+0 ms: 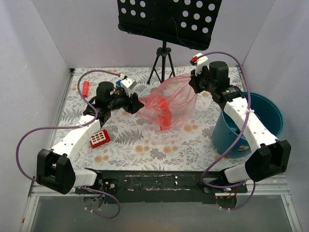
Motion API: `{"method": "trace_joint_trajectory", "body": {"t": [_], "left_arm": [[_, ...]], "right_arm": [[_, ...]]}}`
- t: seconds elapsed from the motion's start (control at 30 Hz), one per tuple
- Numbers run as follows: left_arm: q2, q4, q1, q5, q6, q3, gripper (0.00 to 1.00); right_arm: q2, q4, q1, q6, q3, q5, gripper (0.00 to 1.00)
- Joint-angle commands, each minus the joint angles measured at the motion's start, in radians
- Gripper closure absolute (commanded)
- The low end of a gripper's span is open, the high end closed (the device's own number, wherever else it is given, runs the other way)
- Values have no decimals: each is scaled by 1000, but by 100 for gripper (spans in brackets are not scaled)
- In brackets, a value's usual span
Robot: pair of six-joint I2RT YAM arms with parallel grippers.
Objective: Put the trash bags into the trash bin
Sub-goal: Unfold the trash bag at the center of the board.
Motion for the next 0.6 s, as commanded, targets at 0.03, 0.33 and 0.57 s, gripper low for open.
{"method": "trace_joint_trajectory", "body": {"t": [0.03,0.33,0.57], "left_arm": [[18,-28,1,59,-20,-48,74],[-91,-287,156,-15,-100,-44,100],[-223,-615,158,-113,-213,103,100]], "right_arm": [[8,-7,-1,32,40,-19,99],[83,-381,47,-216,140,-363,81],[202,-377,365,-189,373,-303,99]]}}
